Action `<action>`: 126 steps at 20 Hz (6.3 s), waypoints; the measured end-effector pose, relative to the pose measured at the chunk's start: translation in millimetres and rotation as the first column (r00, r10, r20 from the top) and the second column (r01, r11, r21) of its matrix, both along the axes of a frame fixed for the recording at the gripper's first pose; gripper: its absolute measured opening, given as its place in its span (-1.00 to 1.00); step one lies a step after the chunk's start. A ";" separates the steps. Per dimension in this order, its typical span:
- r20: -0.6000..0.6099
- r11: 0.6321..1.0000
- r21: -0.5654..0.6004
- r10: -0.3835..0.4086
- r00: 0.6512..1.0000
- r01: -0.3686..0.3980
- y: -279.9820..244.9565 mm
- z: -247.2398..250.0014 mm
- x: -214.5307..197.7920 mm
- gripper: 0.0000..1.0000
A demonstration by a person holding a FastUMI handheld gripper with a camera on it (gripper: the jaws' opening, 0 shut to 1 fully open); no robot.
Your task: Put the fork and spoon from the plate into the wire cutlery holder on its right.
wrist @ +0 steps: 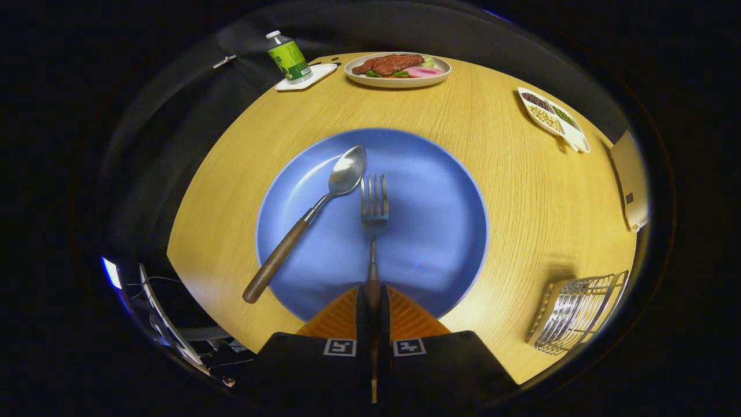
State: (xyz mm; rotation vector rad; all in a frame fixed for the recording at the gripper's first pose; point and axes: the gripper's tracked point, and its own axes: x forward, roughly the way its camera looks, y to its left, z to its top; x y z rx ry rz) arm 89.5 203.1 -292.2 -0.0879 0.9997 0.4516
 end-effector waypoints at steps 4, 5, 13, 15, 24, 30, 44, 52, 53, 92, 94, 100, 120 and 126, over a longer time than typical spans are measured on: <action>0.000 0.999 0.053 -0.012 1.000 0.012 -10.4 17.5 -4.7 -0.84; 0.004 0.998 0.062 -0.008 1.000 0.008 -14.0 22.5 -8.2 -0.84; 0.019 0.995 0.073 0.069 0.997 -0.070 -65.1 87.2 -62.2 -0.84; 0.022 0.995 0.044 0.088 0.996 -0.089 -90.0 99.3 -71.8 -0.84; -0.132 0.982 -0.101 0.145 0.981 -0.159 -204.0 127.8 -98.5 -0.84; -0.263 0.938 -0.255 0.165 0.951 -0.233 -262.2 124.6 -87.4 -0.85; -0.493 0.856 -0.399 0.101 0.864 -0.328 -272.9 78.8 -40.0 -0.83; -0.398 0.918 -0.328 0.079 0.914 -0.222 -246.0 90.6 -8.0 -0.34; -0.380 0.933 -0.292 0.088 0.921 -0.209 -237.9 95.5 -7.0 -0.07; 0.040 0.998 0.069 0.007 0.999 -0.010 31.4 95.9 -15.0 0.99; 0.016 0.997 0.071 -0.013 1.000 0.012 43.6 81.2 -7.1 0.99; -0.069 0.994 0.066 -0.079 0.994 0.084 70.2 39.2 18.4 0.99; -0.183 0.972 0.173 -0.128 0.975 0.160 74.9 7.7 14.5 -0.72; -0.146 0.944 0.277 -0.146 0.979 0.182 63.7 30.6 24.5 -0.83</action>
